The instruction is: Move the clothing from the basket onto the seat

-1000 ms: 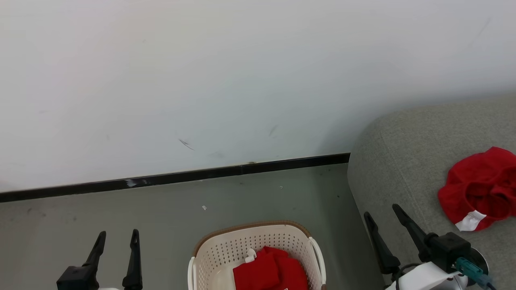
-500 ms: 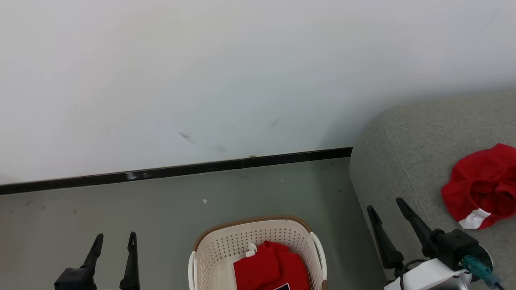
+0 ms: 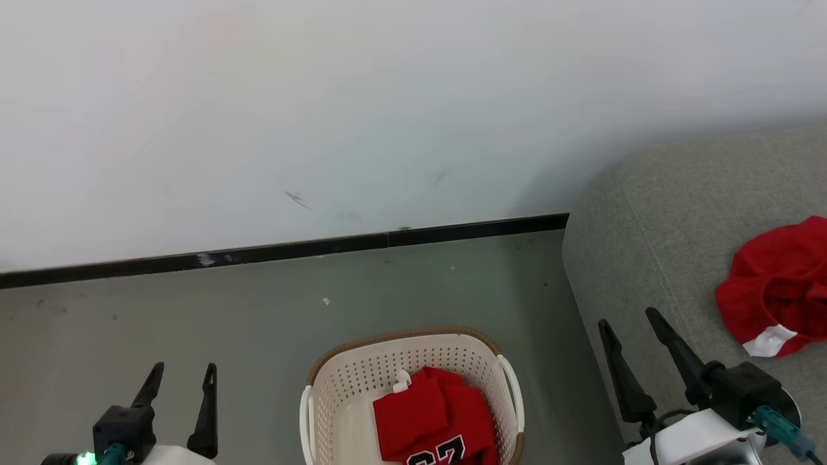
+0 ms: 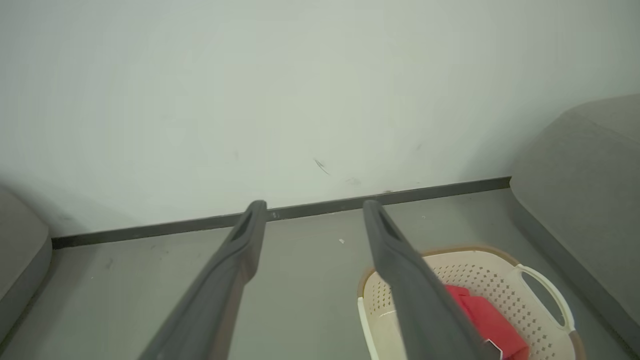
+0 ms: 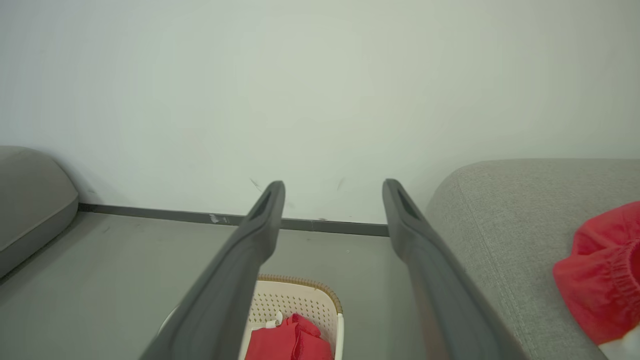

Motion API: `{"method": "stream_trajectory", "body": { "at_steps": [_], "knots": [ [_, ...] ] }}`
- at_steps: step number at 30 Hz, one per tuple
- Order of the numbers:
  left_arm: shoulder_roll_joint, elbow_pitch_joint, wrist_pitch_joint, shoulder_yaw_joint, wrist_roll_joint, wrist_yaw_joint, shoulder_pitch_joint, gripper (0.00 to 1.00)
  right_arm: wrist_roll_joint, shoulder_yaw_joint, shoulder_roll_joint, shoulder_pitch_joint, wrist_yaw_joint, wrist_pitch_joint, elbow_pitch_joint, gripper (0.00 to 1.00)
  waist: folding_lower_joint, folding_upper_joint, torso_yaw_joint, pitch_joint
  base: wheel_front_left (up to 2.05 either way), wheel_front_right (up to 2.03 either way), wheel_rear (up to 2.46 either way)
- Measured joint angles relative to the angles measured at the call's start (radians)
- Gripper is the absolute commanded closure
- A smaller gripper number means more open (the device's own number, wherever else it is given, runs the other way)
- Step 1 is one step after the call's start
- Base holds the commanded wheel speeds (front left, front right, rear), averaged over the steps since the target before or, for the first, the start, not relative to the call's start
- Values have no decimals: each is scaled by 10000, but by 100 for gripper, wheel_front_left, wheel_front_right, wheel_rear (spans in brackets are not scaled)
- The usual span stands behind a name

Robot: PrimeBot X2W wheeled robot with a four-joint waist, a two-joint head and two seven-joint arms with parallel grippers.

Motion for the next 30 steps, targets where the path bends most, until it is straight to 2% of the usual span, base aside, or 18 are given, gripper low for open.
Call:
{"method": "stream_trajectory", "body": {
  "at_steps": [12,30],
  "knots": [
    [-31,500,702,-765,255,-531,-1522,0,-23,-1085,25,-81,-2,0,-713,0,0,0,-148,844,0,0,0],
    [-865,1839,1319,-2247,1072,-1398,-3695,0,4,-1540,33,-1168,-2,-2,-1657,0,0,0,-591,2625,0,0,0]
  ]
}}
